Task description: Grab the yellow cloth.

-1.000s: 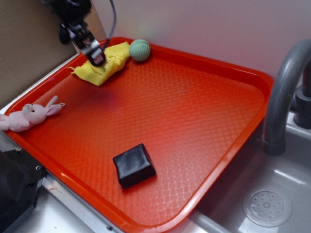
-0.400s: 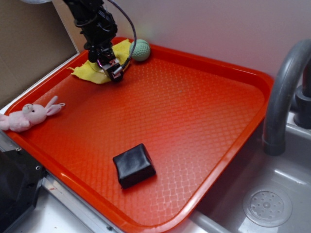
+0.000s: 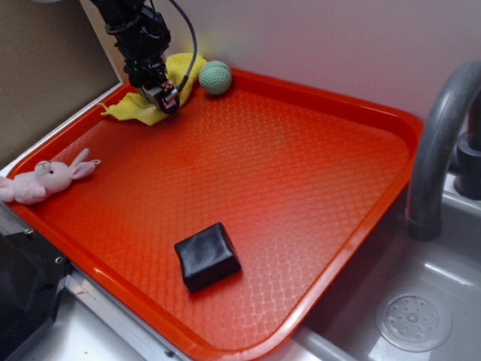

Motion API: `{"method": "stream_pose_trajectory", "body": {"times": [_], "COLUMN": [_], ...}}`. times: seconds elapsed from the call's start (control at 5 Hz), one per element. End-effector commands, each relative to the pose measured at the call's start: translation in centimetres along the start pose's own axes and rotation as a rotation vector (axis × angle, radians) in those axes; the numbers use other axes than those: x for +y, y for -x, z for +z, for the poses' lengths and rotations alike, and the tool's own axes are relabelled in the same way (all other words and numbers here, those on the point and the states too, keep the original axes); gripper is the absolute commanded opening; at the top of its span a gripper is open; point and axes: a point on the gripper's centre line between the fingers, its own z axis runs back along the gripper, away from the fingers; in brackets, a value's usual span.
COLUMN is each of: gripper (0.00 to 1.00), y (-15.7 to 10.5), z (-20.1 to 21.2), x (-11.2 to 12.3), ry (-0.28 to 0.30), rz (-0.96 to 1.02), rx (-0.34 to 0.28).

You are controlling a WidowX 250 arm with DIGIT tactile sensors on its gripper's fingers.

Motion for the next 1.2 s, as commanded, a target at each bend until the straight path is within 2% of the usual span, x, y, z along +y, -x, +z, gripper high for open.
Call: {"method": "stream_pose_trajectory", "body": {"times": [0.0,0.2,0.4,0.6,0.8,1.0], "gripper": [0.0,0.0,0.0,0.0,0.0,0.0], "y": [0.3,2.0,3.9,3.2,2.2,2.2], "z": [2.0,7.3,13.0,18.4,20.6,19.5], "x": [0.7,-2.3,-5.4,-7.4,-9.1,-9.5], "ry": [-0.022,0.049,0.196,0.271,0.28,0.23], "rz": [0.049,0.061,0.015,-0.016,-0.087,-0.065], "rx": [-0.046,-0.05,-0.02,0.042,0.08,0.038]}}
